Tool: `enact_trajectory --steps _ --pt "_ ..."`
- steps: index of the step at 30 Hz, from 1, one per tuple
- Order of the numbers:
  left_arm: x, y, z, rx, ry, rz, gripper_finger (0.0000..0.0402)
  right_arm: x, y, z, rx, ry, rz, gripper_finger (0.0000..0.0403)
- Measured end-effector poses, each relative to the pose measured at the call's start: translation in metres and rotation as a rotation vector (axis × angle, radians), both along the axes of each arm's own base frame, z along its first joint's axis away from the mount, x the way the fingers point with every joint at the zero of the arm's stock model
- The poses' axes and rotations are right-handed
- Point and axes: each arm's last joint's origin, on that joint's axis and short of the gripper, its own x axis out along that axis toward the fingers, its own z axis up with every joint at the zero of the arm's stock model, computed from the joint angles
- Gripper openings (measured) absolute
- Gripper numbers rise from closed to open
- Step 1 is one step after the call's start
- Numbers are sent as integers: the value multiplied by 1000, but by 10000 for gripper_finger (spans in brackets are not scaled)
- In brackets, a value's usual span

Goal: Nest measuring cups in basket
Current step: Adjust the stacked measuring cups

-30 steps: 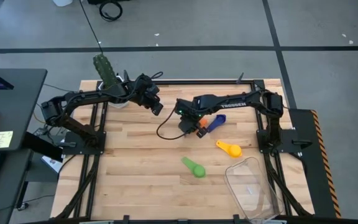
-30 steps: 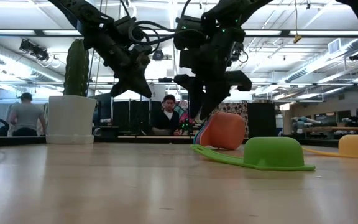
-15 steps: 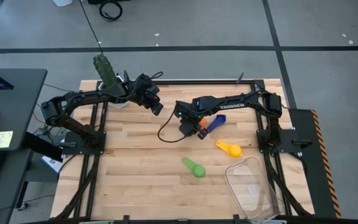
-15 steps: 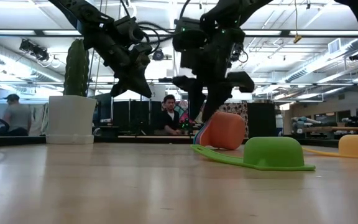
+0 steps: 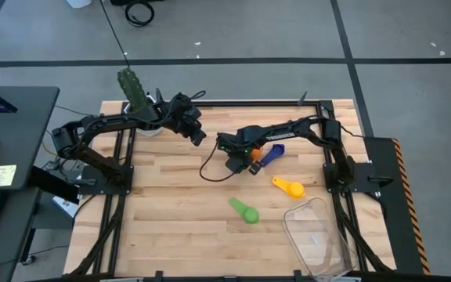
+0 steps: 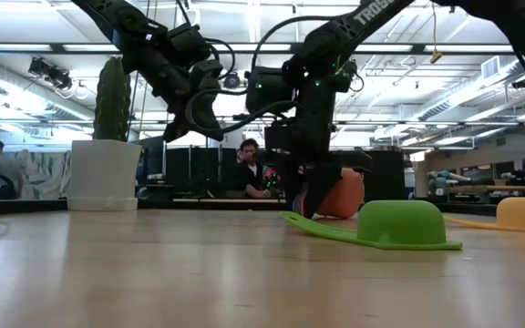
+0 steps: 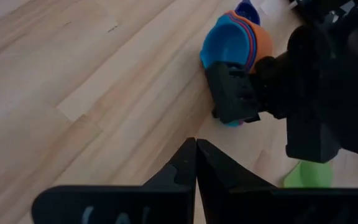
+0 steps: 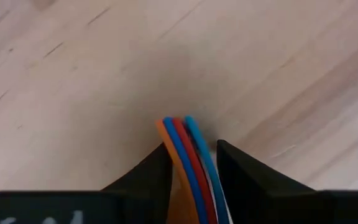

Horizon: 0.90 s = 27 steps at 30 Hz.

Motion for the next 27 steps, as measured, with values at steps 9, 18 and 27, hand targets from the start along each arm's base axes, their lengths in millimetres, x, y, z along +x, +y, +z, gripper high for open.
enact_trajectory --steps 9,18,27 --pt "0 0 0 0 -2 -4 14 1 -2 2 -15 -26 -1 44" --pt "0 0 0 1 -3 -4 14 17 3 5 -250 -142 -9 44" --pt "0 0 0 0 -2 -4 14 35 -5 16 -421 -376 -333 44"
